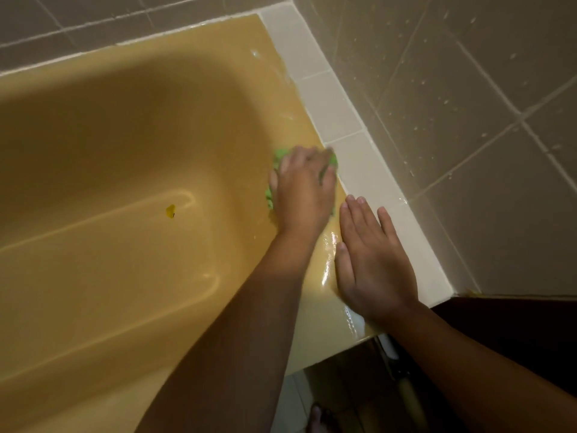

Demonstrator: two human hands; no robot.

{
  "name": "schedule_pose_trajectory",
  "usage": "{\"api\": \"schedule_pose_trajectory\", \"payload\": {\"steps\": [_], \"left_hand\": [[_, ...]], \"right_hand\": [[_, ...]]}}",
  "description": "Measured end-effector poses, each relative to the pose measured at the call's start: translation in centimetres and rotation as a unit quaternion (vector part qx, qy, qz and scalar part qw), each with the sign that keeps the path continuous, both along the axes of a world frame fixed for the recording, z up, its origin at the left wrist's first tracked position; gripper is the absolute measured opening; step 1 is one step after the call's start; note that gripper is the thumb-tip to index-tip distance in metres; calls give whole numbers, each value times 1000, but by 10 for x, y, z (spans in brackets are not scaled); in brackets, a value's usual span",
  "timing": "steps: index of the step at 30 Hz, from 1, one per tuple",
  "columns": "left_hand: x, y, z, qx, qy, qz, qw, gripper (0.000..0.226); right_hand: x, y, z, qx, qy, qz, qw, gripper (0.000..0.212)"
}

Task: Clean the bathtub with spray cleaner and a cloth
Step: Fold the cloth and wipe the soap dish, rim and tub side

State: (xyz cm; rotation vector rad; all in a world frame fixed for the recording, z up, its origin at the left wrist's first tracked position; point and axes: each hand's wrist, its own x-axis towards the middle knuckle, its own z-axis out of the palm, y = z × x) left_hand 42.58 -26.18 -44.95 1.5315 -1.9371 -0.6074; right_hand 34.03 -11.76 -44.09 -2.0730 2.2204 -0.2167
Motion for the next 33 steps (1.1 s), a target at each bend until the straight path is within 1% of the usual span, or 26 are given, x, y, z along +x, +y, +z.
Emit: {"api": "schedule_pose_trajectory", "payload": {"steps": [1, 2, 3, 4, 6, 7, 9, 11, 12, 14, 16, 17, 18, 20, 22, 23, 25, 27, 29, 31, 33], "left_hand": [[4, 33, 0, 1, -14, -41, 999, 36], [14, 68, 2, 0, -11, -80, 997, 34], [30, 96, 3, 1, 13, -113, 993, 33], [45, 114, 3, 3, 29, -140, 990, 33], [62, 110, -1, 24, 35, -187, 981, 33], [61, 93, -1, 40, 39, -184, 981, 33], [43, 61, 2, 54, 46, -120, 990, 32], [21, 65, 7, 59, 8, -75, 995, 33], [17, 83, 8, 51, -28, -83, 995, 34], [32, 133, 11, -6, -94, -148, 985, 33], [61, 164, 11, -28, -83, -216, 972, 32], [68, 159, 9, -17, -70, -228, 971, 32], [68, 145, 8, -1, -51, -217, 975, 33], [49, 117, 9, 29, -30, -149, 988, 32], [28, 115, 11, 20, -70, -94, 993, 30], [24, 128, 12, 9, -95, -98, 991, 30], [39, 171, 14, -32, -129, -164, 977, 31], [68, 200, 17, -57, -118, -234, 963, 32], [74, 178, 11, -55, -102, -262, 958, 32], [56, 138, 9, -23, -90, -227, 969, 32], [34, 120, 12, 5, -88, -154, 984, 32]], "right_hand": [[0, 5, -1, 4, 1, -13, 1000, 67], [-2, 11, -1, 8, 6, -23, 1000, 68], [-3, 17, -1, 14, 11, -29, 999, 68], [-4, 23, -1, 19, 16, -31, 999, 67], [-8, 36, -1, 18, 18, -28, 999, 66], [-11, 43, -1, 13, 23, -21, 999, 66], [-18, 57, -3, 7, 37, 4, 999, 66], [-27, 72, -6, 1, 54, 25, 998, 65], [-31, 77, -7, -2, 63, 34, 997, 65], [-37, 82, -9, 0, 77, 43, 996, 65], [-41, 82, -10, 6, 87, 42, 995, 65], [-40, 82, -10, 8, 91, 42, 995, 65], [-40, 82, -10, 7, 96, 43, 994, 66], [-40, 82, -11, -2, 100, 48, 994, 65], [-41, 83, -12, -15, 100, 47, 994, 63], [-41, 83, -12, -19, 100, 48, 994, 62], [-41, 85, -13, -28, 96, 43, 994, 61], [-41, 88, -15, -39, 84, 19, 996, 60], [-38, 88, -15, -47, 74, 3, 996, 60], [-38, 87, -14, -47, 69, 5, 997, 60], [-37, 87, -13, -42, 67, 1, 997, 61]]}}
